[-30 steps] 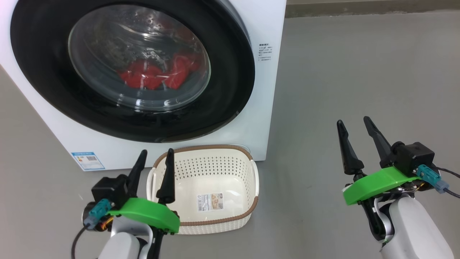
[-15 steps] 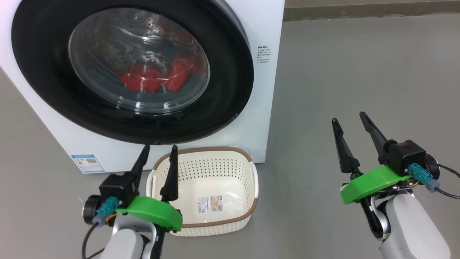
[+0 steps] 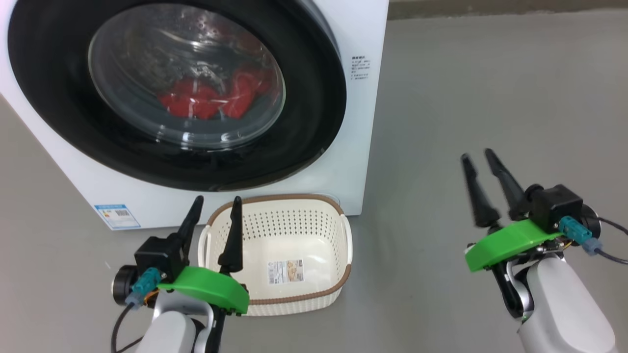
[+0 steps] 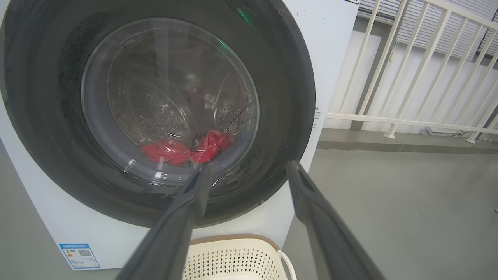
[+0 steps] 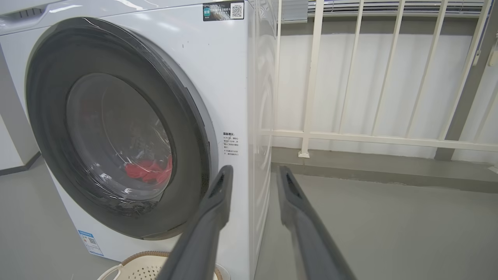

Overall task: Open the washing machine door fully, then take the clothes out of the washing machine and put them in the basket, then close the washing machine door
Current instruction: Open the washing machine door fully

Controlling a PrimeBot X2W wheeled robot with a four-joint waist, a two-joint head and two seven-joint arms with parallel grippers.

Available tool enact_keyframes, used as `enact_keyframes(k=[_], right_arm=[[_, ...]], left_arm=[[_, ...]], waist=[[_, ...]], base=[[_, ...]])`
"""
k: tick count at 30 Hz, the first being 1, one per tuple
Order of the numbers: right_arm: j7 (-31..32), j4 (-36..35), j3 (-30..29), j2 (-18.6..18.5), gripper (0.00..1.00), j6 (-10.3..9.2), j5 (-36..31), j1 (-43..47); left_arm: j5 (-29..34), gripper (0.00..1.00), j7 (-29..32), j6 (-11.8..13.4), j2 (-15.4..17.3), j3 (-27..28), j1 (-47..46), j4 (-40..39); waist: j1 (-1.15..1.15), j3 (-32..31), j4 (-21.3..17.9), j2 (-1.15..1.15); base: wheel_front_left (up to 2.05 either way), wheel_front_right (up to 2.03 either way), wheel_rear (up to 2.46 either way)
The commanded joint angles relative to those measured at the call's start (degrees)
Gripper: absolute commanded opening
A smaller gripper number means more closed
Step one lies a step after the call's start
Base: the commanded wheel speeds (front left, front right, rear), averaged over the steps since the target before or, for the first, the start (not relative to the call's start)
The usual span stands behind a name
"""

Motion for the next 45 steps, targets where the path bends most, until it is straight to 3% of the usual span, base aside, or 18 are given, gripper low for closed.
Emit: enact_keyframes(k=[1, 5, 19, 32, 45], right_arm=[[-0.36, -1.37, 1.28, -0.07, 0.00, 0.28, 1.31, -2.97], [-0.36, -1.28, 1.18, -0.07, 0.00, 0.28, 3.88, -3.98], [1.09, 2.44, 4.37, -0.07, 0.00, 0.28, 34.13, -14.09], [12.56, -0.57, 3.57, -0.07, 0.00, 0.28, 57.23, -25.90], [27.49, 2.96, 0.31, -0.95, 0.00, 0.28, 70.56, -34.21]], left_arm=[[0.20, 1.00, -0.69, 0.46, 1.05, 1.64, -2.54, -2.11], [0.30, 1.00, -0.69, 0.59, 1.05, 1.44, -2.94, -3.26], [0.85, 1.00, -0.69, 1.57, 1.05, 0.97, -4.68, -9.87], [2.69, 1.00, -0.69, 2.92, 1.05, -0.37, -6.96, -17.89], [3.93, 1.00, -0.69, 2.90, 1.05, -0.74, -8.21, -20.85]], waist=[[0.00, 1.16, 0.25, 0.00], [0.00, 2.44, 0.63, 0.00], [0.00, 10.43, 3.15, 0.00], [0.00, 20.37, 4.45, 0.00], [0.00, 25.29, 5.52, 0.00]], base=[[0.00, 0.00, 0.00], [0.00, 0.00, 0.00], [0.00, 0.00, 0.00], [0.00, 0.00, 0.00], [0.00, 0.00, 0.00]])
